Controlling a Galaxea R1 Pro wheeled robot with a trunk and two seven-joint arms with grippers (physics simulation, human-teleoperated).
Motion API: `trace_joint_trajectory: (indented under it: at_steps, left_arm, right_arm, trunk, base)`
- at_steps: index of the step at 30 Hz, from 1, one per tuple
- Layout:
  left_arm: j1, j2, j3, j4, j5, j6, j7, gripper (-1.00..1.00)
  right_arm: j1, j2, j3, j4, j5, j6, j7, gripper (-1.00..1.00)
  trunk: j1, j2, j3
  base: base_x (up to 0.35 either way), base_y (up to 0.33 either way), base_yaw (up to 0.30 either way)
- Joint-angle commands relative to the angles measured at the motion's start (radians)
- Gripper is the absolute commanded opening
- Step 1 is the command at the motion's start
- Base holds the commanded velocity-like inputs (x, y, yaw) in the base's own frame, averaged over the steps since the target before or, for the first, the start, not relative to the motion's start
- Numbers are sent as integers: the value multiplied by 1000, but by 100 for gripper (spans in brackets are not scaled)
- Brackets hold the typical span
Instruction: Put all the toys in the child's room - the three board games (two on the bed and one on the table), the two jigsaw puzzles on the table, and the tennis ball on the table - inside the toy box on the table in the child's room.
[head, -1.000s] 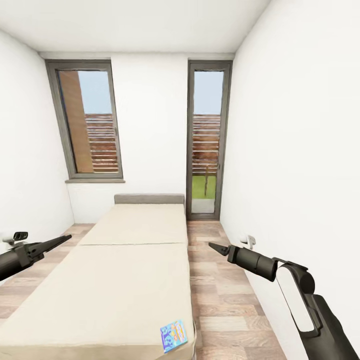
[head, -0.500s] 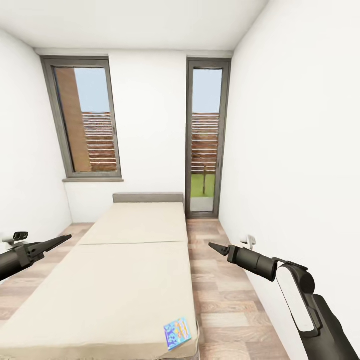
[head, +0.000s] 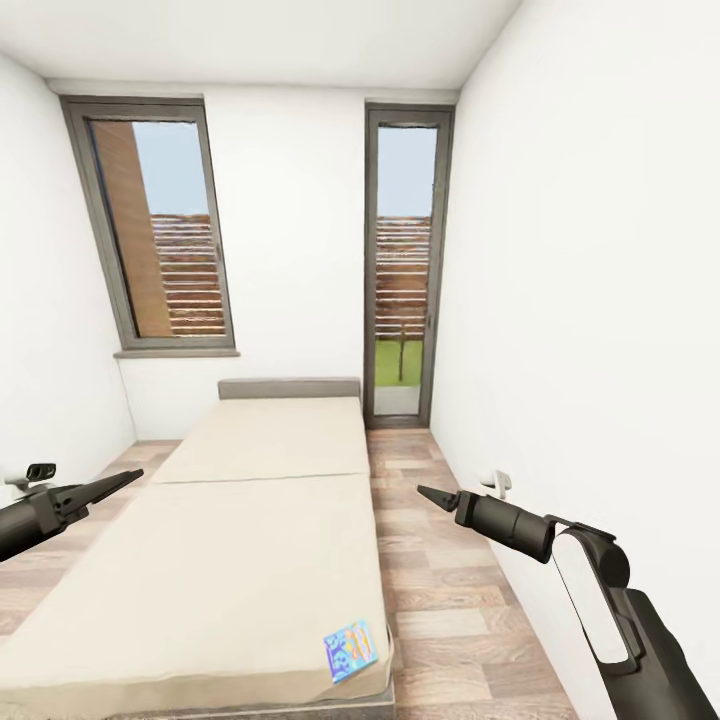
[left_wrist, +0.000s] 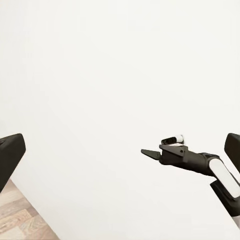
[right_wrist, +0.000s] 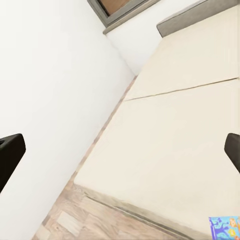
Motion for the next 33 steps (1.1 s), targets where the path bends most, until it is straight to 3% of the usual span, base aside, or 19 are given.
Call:
trace_joint_trajectory:
  at_steps: [1,15,33]
  left_arm:
    - [0,0,0,0,-1,11,-5,100]
    - [0,0,0,0,-1,11,-5,100]
    - [0,0,1,0,-1,11,-5,100]
  right_arm:
    - [-1,0,-1,0,2,5,5,100]
    - [-1,0,0,6,5,4,4,100]
    - [-1,0,5,18,2,3,-60,100]
  trunk:
    - [0,-1,-2]
    - [0,-1,-24]
    - [0,-1,-26]
  base:
    - [-35,0,-72]
    - [-92,-103,-69]
    - [-2,-88,-4]
